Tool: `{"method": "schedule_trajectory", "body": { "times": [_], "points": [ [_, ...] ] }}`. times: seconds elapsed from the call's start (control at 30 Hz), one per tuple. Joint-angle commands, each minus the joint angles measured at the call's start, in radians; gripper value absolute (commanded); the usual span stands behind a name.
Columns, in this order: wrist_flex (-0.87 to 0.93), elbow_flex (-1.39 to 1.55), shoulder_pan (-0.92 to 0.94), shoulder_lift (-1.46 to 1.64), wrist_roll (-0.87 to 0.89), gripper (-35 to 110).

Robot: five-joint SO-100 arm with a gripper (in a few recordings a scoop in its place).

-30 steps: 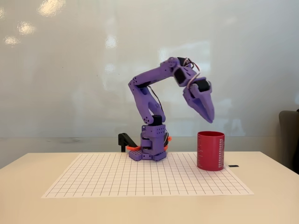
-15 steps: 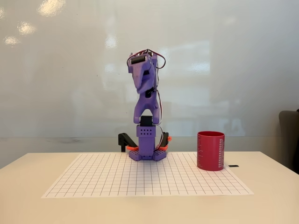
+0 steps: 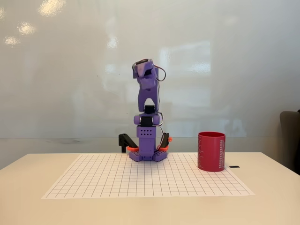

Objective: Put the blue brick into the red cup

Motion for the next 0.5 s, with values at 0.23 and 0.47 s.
{"method": "schedule_trajectory", "body": {
  "times": [0.23, 0.47],
  "points": [
    [-0.005, 0.287, -0.012, 0.018, -0.061, -1],
    [-0.052, 0.627, -0.107, 0.018, -0.118, -1]
  ]
}}
